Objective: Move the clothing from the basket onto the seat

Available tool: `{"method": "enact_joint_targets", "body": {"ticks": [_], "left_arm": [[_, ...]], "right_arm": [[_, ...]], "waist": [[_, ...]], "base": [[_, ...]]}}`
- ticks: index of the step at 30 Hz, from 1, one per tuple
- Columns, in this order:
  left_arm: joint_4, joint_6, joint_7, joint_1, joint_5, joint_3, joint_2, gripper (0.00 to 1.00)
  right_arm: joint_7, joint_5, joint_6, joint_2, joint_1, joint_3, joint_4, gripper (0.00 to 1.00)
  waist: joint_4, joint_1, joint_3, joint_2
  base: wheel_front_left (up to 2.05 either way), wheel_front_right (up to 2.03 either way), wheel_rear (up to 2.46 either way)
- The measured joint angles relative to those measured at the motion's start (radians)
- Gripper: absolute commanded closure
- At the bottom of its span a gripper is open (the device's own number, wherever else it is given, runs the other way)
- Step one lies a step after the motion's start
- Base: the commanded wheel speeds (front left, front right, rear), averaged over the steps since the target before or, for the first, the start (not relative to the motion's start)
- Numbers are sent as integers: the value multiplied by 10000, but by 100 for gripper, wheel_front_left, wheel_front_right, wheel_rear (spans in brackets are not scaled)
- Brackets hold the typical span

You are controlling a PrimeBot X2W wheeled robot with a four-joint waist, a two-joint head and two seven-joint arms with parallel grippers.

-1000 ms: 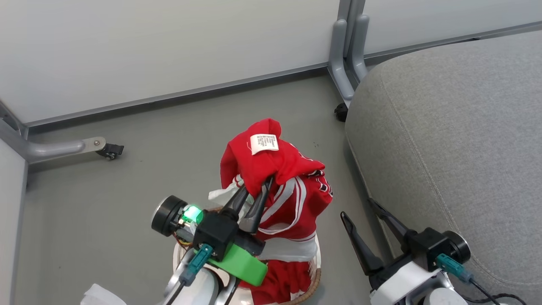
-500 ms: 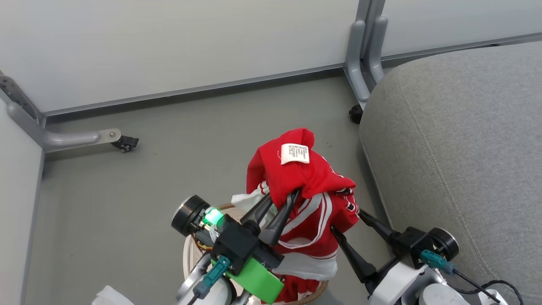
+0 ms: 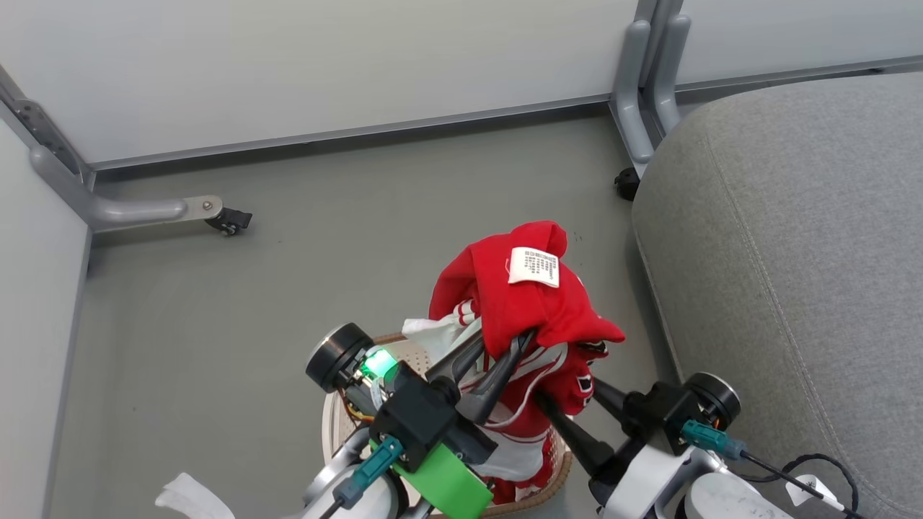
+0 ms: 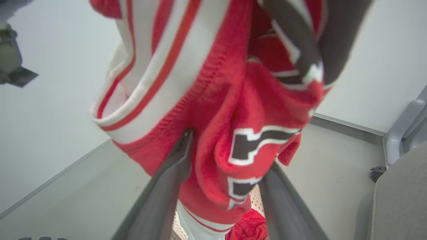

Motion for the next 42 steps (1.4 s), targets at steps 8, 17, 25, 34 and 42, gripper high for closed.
{"method": "enact_joint_targets", "body": {"ticks": [8,17,25,34,42], "left_arm": [[169,132,-54,-17,-198,178,10,100],[589,376,-136,-19,-307,297,-10,100],[729,562,-92,-19,-391,349,-61,0],[777,677,-98,-41,-466,384,-10,0],[838,869,-136,-40,-566,439,27,0]], "right_arm": [[0,230,0,0,-12,21,-104,100],[0,311,0,65,214,-153,-201,100],[0,332,0,163,223,-267,-247,100],[0,261,0,219,224,-566,-326,100],[2,339,0,288,235,-905,-430,100]], "waist": [[-56,0,78,0],[-201,0,78,0],[-288,0,117,0],[-300,0,232,0],[-393,0,291,0]], "base": [[0,0,0],[0,0,0],[0,0,0],[0,0,0],[0,0,0]]}}
